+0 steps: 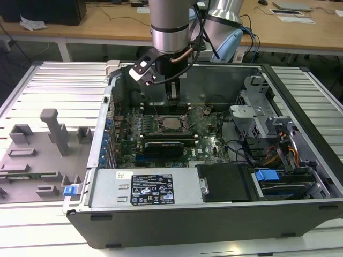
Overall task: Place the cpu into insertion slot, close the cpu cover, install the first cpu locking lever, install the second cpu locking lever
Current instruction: 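Close the cpu cover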
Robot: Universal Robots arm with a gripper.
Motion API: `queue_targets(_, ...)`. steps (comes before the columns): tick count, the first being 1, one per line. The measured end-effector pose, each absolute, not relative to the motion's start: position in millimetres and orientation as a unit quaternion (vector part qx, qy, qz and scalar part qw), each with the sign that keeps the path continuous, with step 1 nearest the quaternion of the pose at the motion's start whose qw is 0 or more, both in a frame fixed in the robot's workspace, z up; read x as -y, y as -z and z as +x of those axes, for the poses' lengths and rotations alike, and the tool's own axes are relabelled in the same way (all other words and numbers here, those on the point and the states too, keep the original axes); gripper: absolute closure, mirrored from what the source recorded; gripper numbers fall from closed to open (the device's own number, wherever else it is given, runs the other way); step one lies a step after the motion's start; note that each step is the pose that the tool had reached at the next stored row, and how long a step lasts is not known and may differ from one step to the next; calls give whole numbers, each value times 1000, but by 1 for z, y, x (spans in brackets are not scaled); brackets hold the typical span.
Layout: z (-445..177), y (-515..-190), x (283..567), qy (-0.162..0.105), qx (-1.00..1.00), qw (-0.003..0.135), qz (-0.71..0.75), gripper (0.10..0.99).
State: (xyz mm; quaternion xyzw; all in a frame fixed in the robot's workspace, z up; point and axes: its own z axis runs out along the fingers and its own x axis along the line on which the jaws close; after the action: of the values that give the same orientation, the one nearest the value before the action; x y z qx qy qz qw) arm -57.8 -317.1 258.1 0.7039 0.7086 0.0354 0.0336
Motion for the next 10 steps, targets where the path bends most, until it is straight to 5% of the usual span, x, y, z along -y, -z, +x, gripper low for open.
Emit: queue_targets(10,-51,-258,318,-30,-709,29,704,980)
